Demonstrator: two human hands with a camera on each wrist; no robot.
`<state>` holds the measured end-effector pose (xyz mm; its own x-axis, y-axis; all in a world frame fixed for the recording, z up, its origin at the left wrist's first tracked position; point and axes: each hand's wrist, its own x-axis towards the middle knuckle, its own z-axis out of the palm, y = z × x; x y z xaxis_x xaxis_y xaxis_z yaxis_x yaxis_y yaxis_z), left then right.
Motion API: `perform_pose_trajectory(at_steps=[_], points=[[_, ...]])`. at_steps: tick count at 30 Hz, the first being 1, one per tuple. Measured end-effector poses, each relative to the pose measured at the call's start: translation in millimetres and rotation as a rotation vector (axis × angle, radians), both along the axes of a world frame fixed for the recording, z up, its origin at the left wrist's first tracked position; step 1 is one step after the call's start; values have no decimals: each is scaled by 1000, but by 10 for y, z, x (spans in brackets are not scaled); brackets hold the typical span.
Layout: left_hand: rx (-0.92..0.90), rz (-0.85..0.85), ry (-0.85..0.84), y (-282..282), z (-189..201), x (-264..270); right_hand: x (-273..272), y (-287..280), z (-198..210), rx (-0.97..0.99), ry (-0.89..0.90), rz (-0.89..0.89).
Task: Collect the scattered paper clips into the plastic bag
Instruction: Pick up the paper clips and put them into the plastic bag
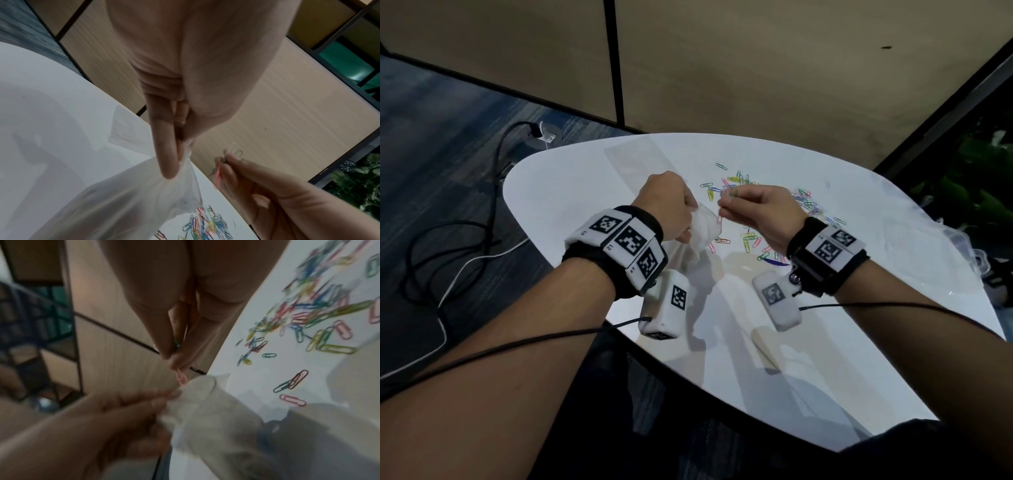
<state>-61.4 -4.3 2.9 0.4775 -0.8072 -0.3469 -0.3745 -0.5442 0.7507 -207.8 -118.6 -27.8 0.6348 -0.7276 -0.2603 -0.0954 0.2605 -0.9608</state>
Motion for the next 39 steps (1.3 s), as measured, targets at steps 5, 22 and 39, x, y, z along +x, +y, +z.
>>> perform_pose_trajectory(at_steps=[5, 22, 39], points=[[-7, -9, -33, -6, -22, 4, 53, 198, -11, -456, 345, 239], [-29, 41, -28, 5, -77, 88, -443, -374, -1111, -1331, 1228, 746], [-18, 17, -13, -20, -50, 3, -509, -816, -905, -884, 1162, 190]])
